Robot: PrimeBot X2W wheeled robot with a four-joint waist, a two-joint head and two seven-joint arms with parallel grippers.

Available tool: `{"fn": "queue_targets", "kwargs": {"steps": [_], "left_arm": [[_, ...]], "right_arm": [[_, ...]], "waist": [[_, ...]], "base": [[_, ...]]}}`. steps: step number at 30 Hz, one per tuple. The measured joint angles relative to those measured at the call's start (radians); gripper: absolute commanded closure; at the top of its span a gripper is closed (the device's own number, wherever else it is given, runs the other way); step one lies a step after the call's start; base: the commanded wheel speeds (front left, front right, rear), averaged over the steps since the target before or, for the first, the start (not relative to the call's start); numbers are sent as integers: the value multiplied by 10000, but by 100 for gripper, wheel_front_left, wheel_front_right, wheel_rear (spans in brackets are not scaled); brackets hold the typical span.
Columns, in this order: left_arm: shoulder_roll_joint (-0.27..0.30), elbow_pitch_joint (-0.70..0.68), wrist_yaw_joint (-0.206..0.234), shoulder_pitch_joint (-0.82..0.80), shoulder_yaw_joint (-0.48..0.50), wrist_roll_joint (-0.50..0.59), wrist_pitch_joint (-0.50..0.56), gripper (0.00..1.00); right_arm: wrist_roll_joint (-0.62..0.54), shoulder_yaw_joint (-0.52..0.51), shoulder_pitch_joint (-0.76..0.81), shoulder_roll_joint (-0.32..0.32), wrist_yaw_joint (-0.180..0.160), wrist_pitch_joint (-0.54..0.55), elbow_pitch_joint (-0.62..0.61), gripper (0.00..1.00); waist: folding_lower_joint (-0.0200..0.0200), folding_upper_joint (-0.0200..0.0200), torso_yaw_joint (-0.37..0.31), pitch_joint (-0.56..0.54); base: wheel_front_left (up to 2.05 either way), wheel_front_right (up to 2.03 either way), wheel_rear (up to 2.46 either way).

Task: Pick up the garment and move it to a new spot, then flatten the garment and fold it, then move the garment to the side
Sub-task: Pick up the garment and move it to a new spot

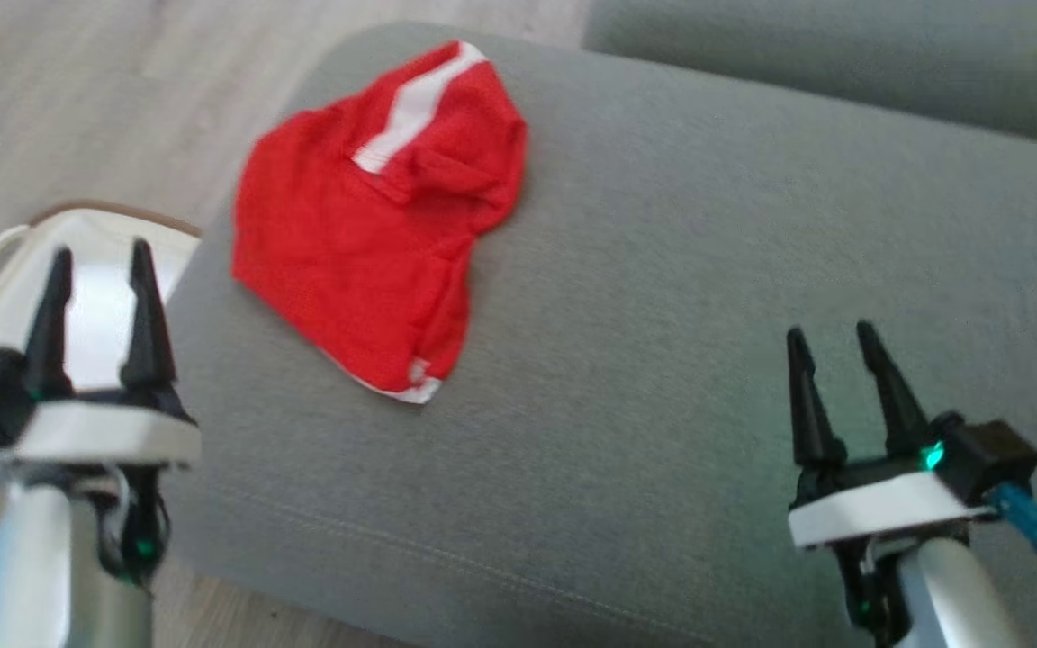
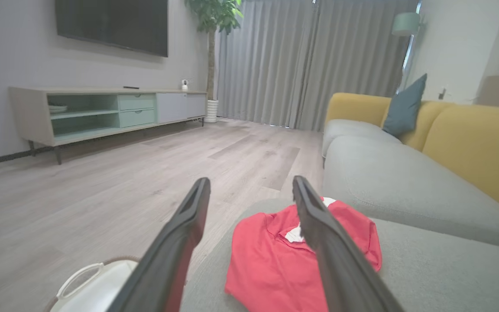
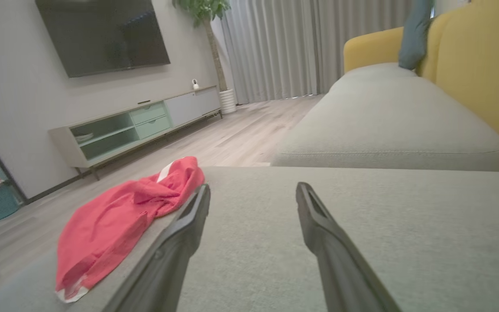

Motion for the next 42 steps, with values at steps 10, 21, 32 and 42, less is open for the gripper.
{"fn": "queue_targets", "kwargs": {"steps": [10, 21, 32, 42], "left_arm": [[1611, 3141, -251, -3433, -374, 17, 1162, 0], [2709, 6180, -334, -6370, -3430, -2243, 3726, 0], [3695, 7114, -336, -7724, -6057, -4684, 5962, 0], [4044, 7313, -328, -8232, -7388, -5927, 5896, 100]], "right_arm": [[-757, -700, -956, -8, 0, 144, -1168, 0], [-1476, -1154, -1758, -21, 0, 1131, -3112, 0], [-1662, -1099, -1995, -25, 0, 1551, -3902, 0], [-1726, -1206, -2003, -27, 0, 1553, -3981, 0]], "waist": [[1, 0, -1319, 1593], [2, 0, -1891, 3302], [1, 0, -2156, 4384], [1, -1, -2239, 4397]], "base": [[0, 0, 0], [0, 0, 0], [0, 0, 0], [0, 0, 0]]}}
